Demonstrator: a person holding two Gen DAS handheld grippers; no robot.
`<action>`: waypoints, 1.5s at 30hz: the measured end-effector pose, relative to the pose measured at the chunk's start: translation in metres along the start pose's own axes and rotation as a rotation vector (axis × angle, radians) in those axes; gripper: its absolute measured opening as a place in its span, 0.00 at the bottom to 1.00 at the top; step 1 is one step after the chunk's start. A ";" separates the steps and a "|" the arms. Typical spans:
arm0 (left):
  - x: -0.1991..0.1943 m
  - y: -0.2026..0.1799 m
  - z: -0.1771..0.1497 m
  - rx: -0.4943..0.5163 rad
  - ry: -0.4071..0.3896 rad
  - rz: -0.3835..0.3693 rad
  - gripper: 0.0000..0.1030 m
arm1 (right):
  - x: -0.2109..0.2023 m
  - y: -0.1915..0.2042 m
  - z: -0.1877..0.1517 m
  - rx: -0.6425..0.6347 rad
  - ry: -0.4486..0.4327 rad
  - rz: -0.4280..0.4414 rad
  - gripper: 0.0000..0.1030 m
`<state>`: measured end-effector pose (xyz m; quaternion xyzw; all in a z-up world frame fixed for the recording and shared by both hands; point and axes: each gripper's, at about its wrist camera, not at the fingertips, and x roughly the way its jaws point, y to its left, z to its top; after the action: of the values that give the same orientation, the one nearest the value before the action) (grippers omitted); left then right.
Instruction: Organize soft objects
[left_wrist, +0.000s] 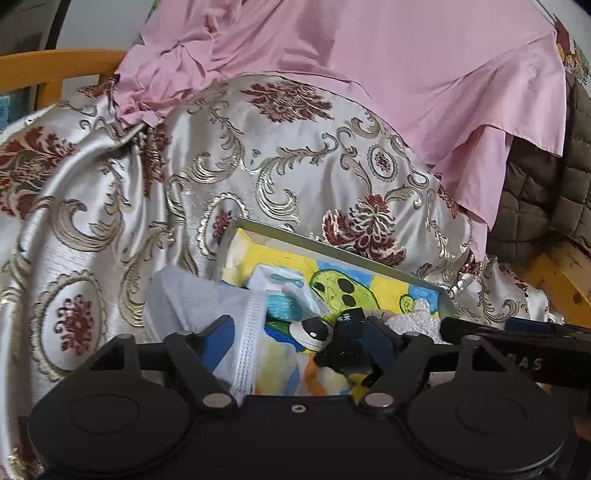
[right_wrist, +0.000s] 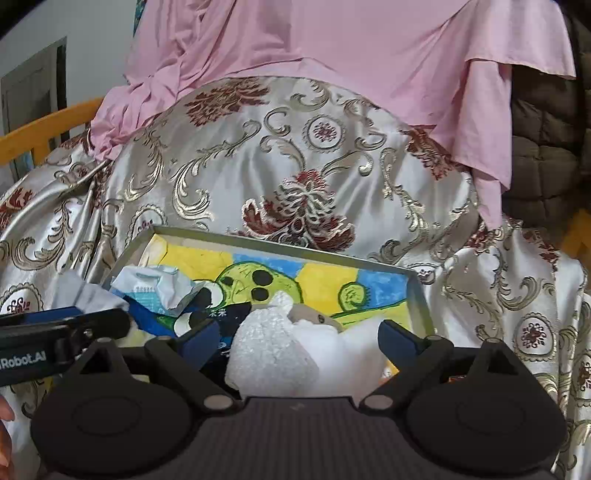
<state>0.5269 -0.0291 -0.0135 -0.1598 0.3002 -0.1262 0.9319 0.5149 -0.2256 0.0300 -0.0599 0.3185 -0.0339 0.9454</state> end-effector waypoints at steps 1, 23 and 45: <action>-0.002 0.000 0.000 -0.002 -0.004 0.003 0.80 | -0.002 -0.002 0.000 0.007 -0.005 -0.003 0.94; -0.100 -0.033 -0.024 0.080 -0.136 0.024 0.96 | -0.093 -0.024 -0.022 0.117 -0.143 0.005 1.00; -0.206 -0.071 -0.070 0.126 -0.203 0.024 0.99 | -0.211 -0.045 -0.077 0.103 -0.232 0.023 1.00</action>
<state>0.3125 -0.0412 0.0661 -0.1092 0.1975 -0.1168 0.9672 0.2991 -0.2554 0.1018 -0.0111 0.2053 -0.0323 0.9781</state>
